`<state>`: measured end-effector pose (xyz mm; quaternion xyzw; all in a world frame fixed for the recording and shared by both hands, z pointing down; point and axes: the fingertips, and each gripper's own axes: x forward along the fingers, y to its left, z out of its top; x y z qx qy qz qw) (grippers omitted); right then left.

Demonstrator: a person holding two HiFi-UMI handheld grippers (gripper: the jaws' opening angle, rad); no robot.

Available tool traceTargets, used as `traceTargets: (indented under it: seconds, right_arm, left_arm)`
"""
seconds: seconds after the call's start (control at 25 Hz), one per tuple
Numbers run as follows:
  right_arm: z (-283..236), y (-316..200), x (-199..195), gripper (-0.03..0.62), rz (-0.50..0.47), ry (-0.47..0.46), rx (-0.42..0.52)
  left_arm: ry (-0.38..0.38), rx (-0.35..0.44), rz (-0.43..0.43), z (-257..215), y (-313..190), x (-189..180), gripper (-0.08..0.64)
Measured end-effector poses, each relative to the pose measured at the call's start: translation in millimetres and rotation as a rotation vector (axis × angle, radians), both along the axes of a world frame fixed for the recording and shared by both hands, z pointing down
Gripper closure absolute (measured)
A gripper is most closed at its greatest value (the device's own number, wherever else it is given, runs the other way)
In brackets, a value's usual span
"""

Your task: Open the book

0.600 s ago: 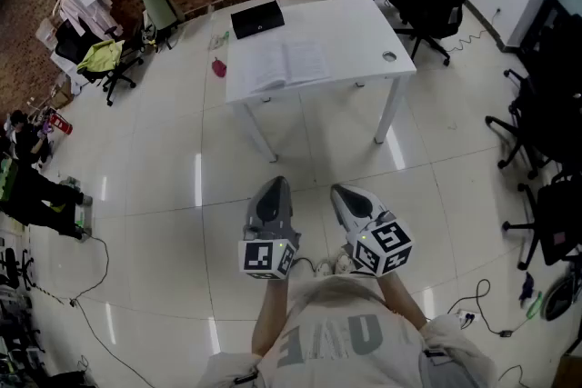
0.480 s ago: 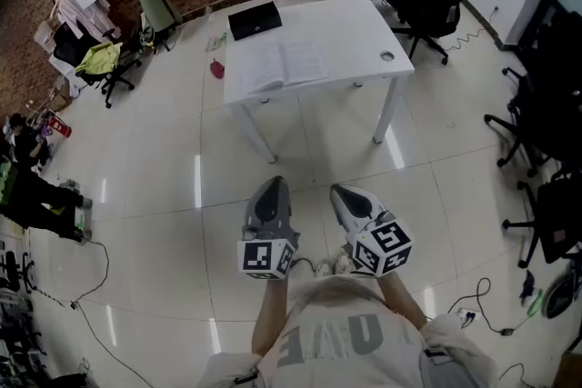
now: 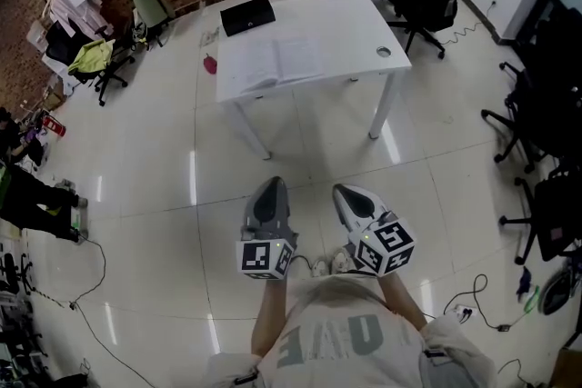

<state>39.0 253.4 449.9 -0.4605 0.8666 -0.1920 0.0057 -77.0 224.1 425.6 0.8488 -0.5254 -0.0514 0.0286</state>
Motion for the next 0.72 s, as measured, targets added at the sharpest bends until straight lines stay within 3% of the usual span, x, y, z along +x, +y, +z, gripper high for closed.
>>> traceTargets:
  seconds: [0.48,0.72]
  right_arm:
    - [37.0,-35.7,23.0,0.589,0.017,-0.034,-0.089]
    - [53.2,-107.5,17.1,0.589,-0.001,-0.012,-0.091]
  left_arm:
    - [0.005,-0.067,-0.043,34.4,-34.2,3.7,0.544]
    - [0.022,-0.077,-0.040,54.4,-108.0,2.1,0.544]
